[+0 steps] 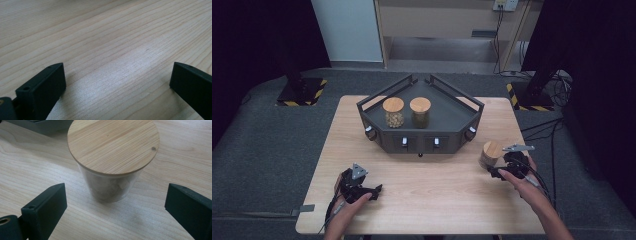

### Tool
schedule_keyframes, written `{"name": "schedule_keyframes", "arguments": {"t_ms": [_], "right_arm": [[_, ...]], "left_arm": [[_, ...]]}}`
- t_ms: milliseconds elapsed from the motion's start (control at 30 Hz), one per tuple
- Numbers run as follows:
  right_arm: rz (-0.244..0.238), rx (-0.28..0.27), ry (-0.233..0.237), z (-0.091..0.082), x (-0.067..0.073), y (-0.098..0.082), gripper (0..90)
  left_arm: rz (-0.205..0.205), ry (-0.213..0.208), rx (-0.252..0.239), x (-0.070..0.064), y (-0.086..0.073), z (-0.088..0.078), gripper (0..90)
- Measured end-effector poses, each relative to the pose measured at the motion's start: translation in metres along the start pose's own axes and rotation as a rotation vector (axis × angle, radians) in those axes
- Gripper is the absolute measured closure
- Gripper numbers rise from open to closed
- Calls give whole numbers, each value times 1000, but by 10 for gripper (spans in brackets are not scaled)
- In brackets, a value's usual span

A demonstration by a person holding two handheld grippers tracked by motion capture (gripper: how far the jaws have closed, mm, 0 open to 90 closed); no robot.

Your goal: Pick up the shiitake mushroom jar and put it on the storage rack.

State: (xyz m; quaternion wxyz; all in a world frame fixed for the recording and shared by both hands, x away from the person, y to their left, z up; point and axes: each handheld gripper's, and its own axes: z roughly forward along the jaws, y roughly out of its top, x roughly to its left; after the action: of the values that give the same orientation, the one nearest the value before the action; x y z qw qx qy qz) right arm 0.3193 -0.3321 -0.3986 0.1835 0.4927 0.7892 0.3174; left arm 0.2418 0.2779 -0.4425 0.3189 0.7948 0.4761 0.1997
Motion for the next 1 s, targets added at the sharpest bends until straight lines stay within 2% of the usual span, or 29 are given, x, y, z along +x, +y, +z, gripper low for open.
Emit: {"name": "schedule_keyframes", "arguments": {"t_ms": [767, 1000], "right_arm": [[0, 18, -3, 18, 1, 9, 43], [32, 16, 4, 27, -3, 12, 53]], "left_arm": [[0, 0, 0, 0, 0, 0, 0], [0, 0, 0, 0, 0, 0, 0]]}}
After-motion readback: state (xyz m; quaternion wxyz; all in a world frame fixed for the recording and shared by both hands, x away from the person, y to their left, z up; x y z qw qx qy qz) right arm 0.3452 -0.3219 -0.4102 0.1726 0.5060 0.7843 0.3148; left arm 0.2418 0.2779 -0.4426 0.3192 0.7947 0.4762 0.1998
